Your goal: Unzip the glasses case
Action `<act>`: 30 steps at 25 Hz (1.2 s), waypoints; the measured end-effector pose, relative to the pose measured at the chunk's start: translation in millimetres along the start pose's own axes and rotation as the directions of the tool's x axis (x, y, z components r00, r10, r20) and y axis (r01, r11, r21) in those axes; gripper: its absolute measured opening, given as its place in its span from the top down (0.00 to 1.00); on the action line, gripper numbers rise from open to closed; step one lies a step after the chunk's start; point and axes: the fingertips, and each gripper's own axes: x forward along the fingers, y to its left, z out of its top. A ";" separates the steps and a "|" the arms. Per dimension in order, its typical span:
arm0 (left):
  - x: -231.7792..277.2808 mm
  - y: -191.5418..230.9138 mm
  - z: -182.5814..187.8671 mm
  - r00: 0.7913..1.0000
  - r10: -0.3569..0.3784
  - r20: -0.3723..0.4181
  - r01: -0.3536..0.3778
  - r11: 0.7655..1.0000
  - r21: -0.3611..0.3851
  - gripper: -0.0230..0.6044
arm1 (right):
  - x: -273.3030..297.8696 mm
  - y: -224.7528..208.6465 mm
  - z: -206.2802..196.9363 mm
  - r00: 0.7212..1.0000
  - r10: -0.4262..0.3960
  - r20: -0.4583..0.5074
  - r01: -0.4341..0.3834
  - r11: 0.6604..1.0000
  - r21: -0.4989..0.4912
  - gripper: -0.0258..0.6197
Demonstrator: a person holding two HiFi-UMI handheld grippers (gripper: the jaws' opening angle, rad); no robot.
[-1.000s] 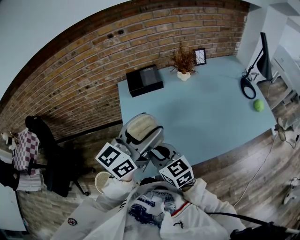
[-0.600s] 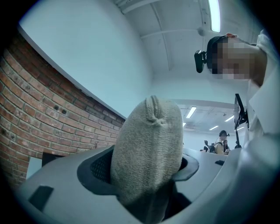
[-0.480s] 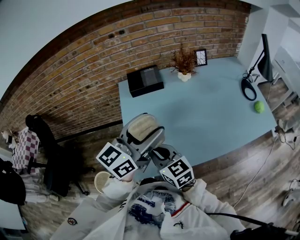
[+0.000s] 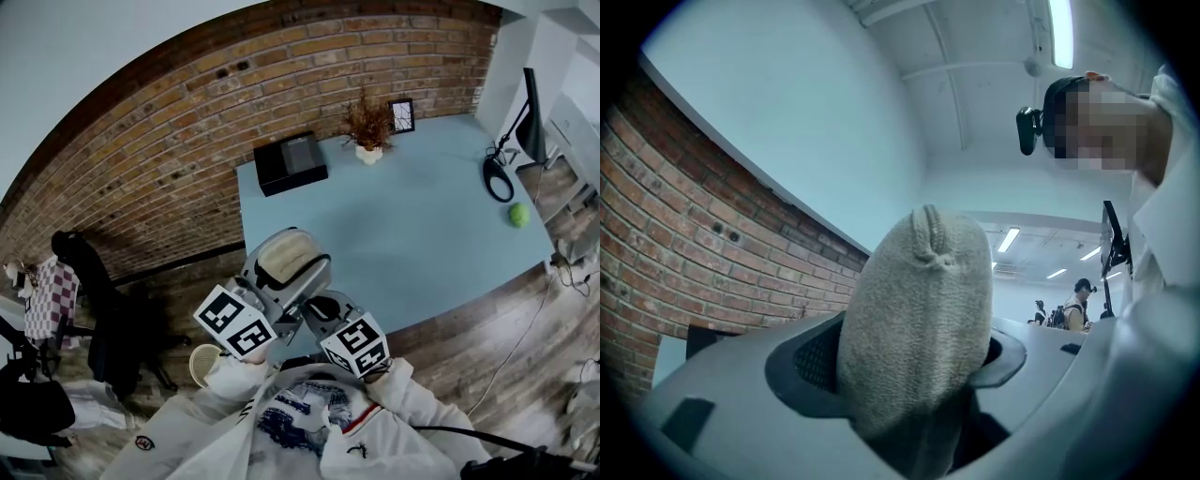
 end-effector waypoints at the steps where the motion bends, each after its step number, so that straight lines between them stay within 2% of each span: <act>1: 0.5 0.6 -0.1 1.000 0.000 -0.001 0.000 1.000 0.000 0.46 | -0.1 -0.5 0.2 1.000 0.001 -0.001 -0.001 1.000 -0.001 0.93; 11: 0.3 4.5 0.5 1.000 0.002 -0.004 -0.002 1.000 0.004 0.46 | -0.3 -7.4 -0.8 1.000 -0.024 -0.014 0.024 1.000 -0.003 0.93; 21: -0.4 7.0 -6.2 0.999 0.035 -0.026 -0.033 0.998 0.061 0.49 | -11.9 -34.0 -1.0 0.988 -0.153 -0.013 0.153 0.988 -0.003 0.93; 30: 0.0 4.5 -16.8 0.997 0.031 -0.071 -0.026 0.997 0.072 0.50 | -22.7 -45.3 2.5 0.971 -0.238 0.003 0.238 0.971 -0.016 0.93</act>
